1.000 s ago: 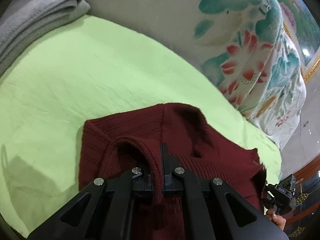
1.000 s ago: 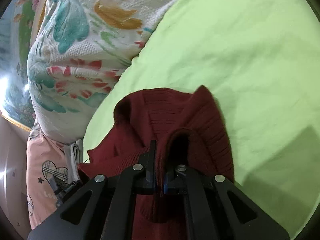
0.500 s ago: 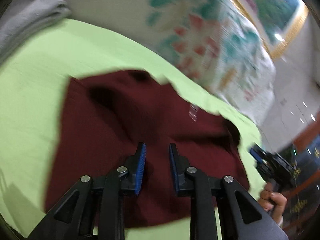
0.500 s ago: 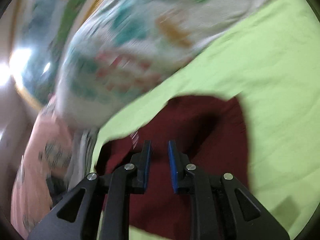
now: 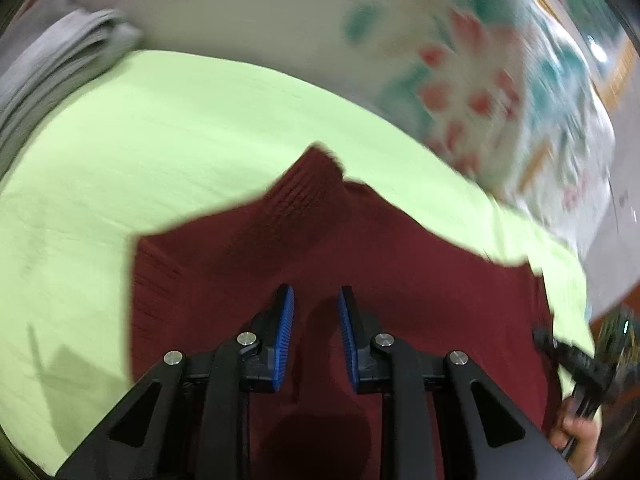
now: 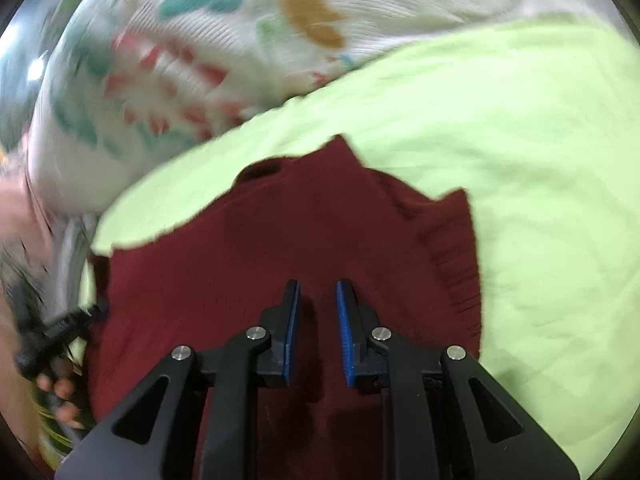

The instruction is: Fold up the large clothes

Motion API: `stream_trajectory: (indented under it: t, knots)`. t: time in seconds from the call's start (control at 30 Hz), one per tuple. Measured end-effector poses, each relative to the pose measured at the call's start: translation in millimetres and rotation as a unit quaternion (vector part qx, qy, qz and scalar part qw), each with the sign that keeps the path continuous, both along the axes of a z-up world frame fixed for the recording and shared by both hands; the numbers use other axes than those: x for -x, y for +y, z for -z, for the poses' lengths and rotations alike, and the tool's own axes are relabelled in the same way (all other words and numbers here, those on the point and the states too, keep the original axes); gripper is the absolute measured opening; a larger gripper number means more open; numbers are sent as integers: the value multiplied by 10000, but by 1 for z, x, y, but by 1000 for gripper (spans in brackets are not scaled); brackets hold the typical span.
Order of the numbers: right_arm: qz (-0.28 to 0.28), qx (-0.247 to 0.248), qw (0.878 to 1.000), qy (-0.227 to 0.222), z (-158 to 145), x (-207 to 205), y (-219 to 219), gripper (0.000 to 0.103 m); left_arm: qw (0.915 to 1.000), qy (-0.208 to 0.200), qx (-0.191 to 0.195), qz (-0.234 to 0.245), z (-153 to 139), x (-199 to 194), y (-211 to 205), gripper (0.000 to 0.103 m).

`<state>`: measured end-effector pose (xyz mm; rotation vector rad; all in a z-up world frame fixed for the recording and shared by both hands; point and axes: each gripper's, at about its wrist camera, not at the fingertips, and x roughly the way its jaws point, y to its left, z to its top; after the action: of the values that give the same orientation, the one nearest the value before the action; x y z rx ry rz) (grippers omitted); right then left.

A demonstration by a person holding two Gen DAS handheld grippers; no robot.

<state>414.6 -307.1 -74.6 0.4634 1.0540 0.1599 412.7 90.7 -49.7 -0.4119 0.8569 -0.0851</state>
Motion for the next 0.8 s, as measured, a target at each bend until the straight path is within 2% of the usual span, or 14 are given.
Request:
stream_trajectory:
  t: [0.03,0.2,0.3,0.4,0.5,0.53,0.67,0.8]
  knots:
    - [85,-192,9998,-21,1,2,-6,19,9999,-14,64,-109,1,2,10,23]
    - [107,-224,9995,-189,-19,25,-1,19,9976,-46,560,-415,6,42,41,23]
    - [9,-412,9985,-368,-35,48,8,20,9964,-160,720,-415,1,81,40,25]
    - [-56,-528,9970,-560,-50,78,16,21,9935,-309,1051,-324,-5,129,37,26]
    - [-46,-769,9956,-529,-51,106,23,21,9907,-329,1293,-251,-4,169,29,32]
    - [-44,-814,9954,-509,-51,114,25,22,9896,-293,1388,-224,-2,181,25,35]
    - [-42,-941,9949,-361,-45,144,32,22,9868,-27,1610,-167,13,207,11,38]
    - [48,-1071,9940,-235,-42,166,32,22,9826,253,1823,-246,35,214,5,41]
